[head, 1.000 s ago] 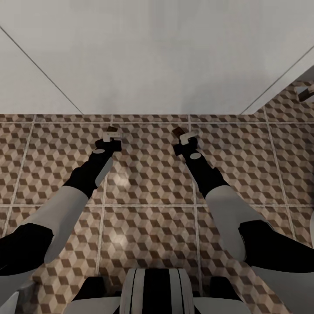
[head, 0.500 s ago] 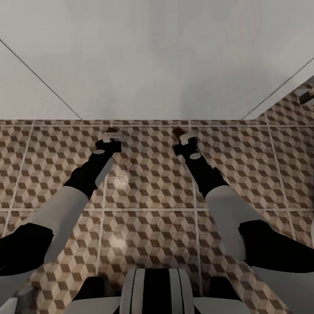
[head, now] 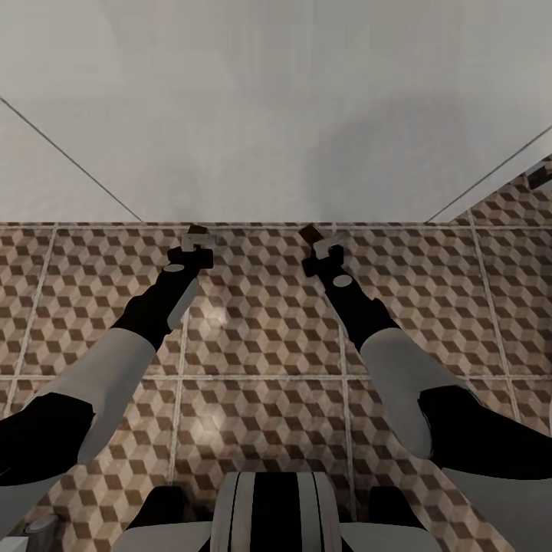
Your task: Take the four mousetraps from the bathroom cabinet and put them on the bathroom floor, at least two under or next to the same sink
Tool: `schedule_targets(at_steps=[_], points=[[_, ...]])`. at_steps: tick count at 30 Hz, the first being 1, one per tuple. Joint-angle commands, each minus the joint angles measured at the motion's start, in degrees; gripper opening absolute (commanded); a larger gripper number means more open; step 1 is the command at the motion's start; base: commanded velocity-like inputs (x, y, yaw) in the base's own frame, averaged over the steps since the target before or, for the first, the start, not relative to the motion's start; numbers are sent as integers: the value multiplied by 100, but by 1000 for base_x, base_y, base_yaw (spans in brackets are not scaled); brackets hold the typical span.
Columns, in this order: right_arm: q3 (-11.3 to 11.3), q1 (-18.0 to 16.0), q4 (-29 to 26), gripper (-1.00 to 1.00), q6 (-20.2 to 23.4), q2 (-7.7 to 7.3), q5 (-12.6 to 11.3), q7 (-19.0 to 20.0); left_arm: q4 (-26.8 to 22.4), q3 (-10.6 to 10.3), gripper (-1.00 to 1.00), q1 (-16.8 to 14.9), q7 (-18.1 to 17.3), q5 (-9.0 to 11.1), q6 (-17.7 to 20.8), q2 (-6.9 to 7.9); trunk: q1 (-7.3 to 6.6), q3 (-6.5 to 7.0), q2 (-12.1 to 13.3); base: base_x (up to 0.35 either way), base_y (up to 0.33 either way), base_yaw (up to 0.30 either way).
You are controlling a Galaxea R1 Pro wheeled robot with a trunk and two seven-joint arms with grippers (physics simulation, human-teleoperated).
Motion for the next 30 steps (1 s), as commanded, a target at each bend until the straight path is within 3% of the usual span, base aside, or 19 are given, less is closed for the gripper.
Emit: schedule_targets(at_steps=[1,6,10,30], points=[[6,-2,56,-100,-46,1,44,24,-10,-45,-100,-1,75,39,-1,10,-1,-3,-1,2,0,0],[0,-7,415,-100,-450,1,44,442,186,-45,-100,6,67,43,-591,5,-1,-3,-1,0,0,0],[-2,-9,523,-100,-625,1,44,530,337,-45,-100,7,66,44,-789,2,-1,-3,-1,0,0,0],[-12,-8,790,-100,-926,1,53,559,632,-62,-100,42,50,44,-866,-25,-1,-3,-1,0,0,0]])
